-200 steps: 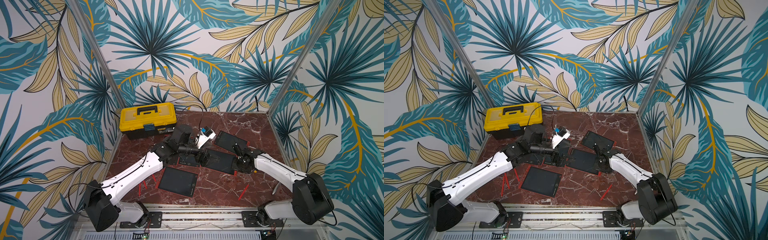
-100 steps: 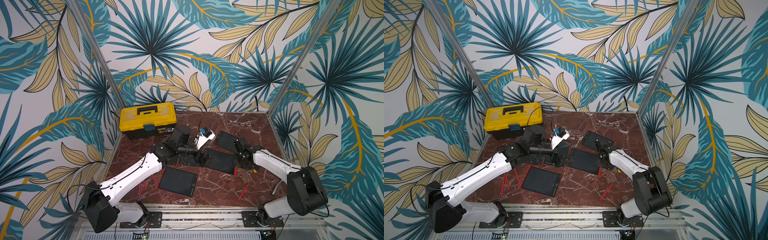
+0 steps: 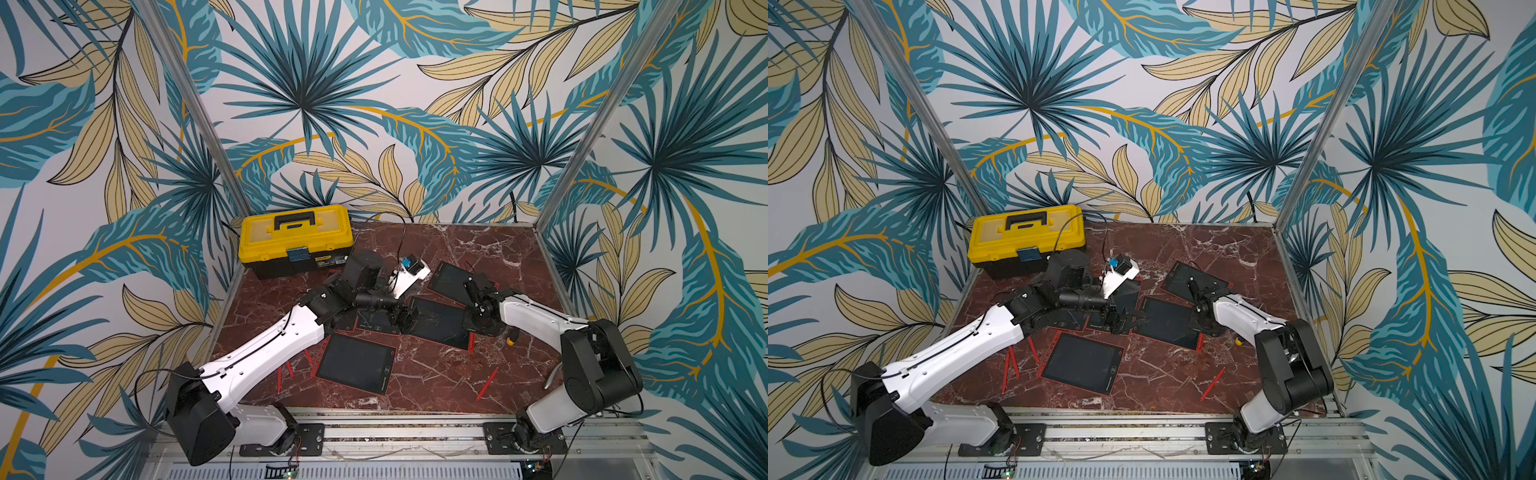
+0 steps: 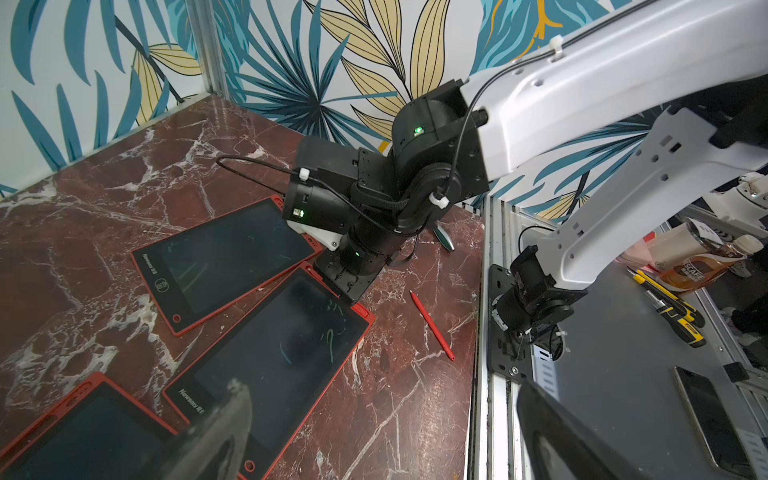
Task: Place the stylus back onto the writing tablet
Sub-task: Place the stylus on the writing tablet.
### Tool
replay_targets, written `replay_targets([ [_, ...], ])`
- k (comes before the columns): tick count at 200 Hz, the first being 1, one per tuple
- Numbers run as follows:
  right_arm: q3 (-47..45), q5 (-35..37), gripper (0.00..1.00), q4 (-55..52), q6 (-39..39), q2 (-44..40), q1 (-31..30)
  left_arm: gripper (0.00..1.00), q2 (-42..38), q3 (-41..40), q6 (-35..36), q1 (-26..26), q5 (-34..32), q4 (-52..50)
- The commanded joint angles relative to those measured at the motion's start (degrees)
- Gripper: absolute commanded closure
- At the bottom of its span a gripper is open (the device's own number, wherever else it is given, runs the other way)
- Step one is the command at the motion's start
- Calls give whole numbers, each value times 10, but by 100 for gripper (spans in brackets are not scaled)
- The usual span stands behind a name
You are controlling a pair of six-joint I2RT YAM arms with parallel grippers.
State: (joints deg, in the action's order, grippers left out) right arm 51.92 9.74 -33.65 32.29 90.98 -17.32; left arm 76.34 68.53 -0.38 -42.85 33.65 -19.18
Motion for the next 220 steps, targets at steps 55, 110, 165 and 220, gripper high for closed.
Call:
replay_targets([
  [55,6,0,100,9,2,34,1,0,-5,-9,6,-2,9,-4],
  [110,6,1,100,5,7,42,1,1,-8,-8,6,-2,8,-4],
  [165,3,-5,100,10,2,30,1,0,-9,-9,8,-2,3,-4],
  [220,-13,-5,95,32,-23,-38,1,0,-6,-16,14,1,-22,-3],
])
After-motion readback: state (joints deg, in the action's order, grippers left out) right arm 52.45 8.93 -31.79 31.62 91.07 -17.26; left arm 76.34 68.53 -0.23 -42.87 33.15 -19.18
